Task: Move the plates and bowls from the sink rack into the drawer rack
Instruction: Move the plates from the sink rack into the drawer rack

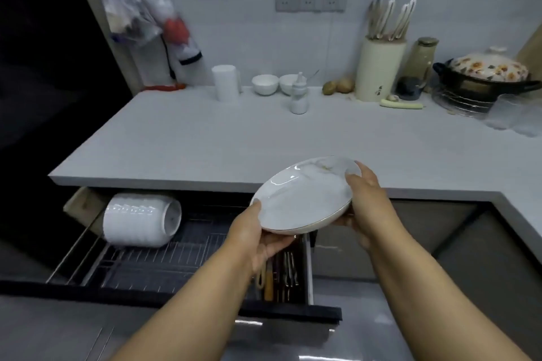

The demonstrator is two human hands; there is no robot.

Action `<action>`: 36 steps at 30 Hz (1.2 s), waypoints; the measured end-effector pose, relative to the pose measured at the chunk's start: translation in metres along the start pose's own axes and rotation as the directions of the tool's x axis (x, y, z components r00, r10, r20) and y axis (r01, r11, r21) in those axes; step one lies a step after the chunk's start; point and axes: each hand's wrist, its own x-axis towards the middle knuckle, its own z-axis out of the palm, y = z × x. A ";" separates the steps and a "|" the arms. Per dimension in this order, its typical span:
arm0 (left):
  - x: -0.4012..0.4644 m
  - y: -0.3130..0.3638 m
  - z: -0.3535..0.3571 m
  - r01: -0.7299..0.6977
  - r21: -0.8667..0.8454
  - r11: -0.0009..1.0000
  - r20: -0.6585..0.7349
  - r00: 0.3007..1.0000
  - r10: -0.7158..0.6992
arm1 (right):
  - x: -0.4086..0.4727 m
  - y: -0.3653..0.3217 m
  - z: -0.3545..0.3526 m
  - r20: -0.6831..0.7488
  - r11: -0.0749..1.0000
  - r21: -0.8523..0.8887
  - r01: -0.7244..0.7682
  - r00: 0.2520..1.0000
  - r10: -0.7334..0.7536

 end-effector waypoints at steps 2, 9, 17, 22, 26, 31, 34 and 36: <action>0.001 0.006 -0.036 -0.041 0.096 0.995 -0.061 0.997 0.047 | -0.002 0.011 0.033 0.008 0.999 -0.041 0.014 1.000 -0.013; 0.023 0.019 -0.161 -0.077 0.480 0.874 -0.312 0.916 0.252 | -0.013 0.050 0.122 0.051 0.980 -0.200 0.008 0.999 0.002; 0.034 0.022 -0.248 -0.033 0.792 0.610 -0.272 0.875 0.401 | -0.009 0.098 0.193 0.108 0.920 -0.390 -0.030 0.991 0.078; 0.039 0.020 -0.283 0.025 0.846 0.532 -0.277 0.873 0.400 | 0.007 0.126 0.232 0.132 0.865 -0.502 -0.018 0.986 0.097; 0.055 0.027 -0.316 0.082 0.894 0.441 -0.283 0.866 0.413 | 0.026 0.150 0.266 0.166 0.823 -0.567 -0.035 0.974 0.155; 0.084 0.039 -0.340 0.127 0.951 0.282 -0.245 0.866 0.436 | 0.068 0.191 0.307 0.199 0.748 -0.663 -0.032 0.956 0.217; 0.107 0.039 -0.349 0.134 0.975 0.174 -0.197 0.885 0.421 | 0.089 0.206 0.330 0.188 0.686 -0.727 -0.033 0.951 0.245; 0.120 0.037 -0.353 0.147 0.981 0.123 -0.185 0.897 0.401 | 0.099 0.214 0.343 0.186 0.654 -0.756 -0.022 0.951 0.247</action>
